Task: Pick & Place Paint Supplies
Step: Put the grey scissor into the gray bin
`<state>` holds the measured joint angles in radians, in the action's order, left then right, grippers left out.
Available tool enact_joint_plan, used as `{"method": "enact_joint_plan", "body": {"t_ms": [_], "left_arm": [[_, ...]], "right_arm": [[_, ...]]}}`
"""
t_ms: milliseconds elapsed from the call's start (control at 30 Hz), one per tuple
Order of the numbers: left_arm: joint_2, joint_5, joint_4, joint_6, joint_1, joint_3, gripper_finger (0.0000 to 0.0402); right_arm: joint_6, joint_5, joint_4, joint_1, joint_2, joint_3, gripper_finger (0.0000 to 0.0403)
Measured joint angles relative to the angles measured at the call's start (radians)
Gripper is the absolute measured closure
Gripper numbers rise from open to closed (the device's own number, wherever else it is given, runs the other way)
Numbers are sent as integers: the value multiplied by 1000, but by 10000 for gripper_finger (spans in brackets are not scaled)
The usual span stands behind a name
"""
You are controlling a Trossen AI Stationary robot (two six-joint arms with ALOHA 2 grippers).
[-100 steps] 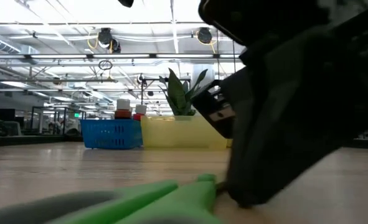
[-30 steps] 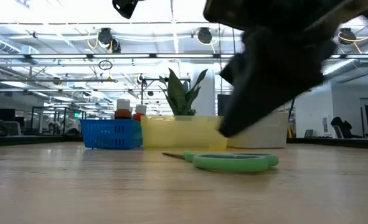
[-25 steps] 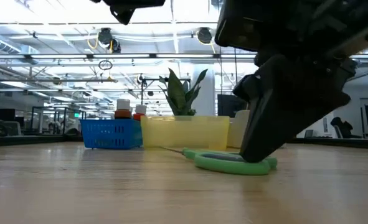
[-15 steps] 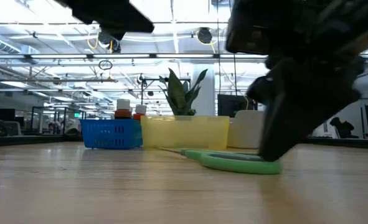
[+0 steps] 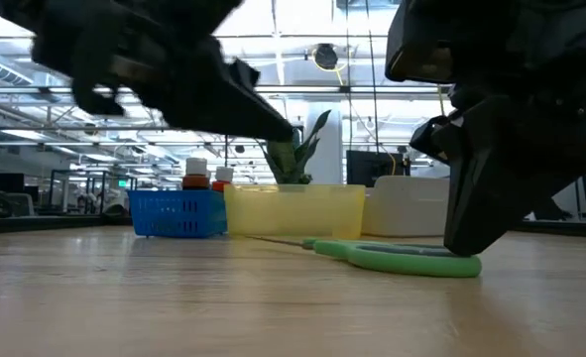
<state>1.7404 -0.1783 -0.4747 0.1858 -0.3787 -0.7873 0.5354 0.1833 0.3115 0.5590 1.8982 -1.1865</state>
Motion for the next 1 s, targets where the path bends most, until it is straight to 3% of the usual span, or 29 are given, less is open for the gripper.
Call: {"method": "enact_joint_plan", "body": {"t_ms": [367,700,1000], "left_arm": [[64,34,27,-41,99,-3,355],[210,76,-31,-68,152,-5,355],[219,159,-17,-156,191,-6,355]], "right_arm": [[-5,-24,3,12,-1,3,403],[-5,-29,4,12,0,4,403],[-36,-28,2,17,-11,5,403]]}}
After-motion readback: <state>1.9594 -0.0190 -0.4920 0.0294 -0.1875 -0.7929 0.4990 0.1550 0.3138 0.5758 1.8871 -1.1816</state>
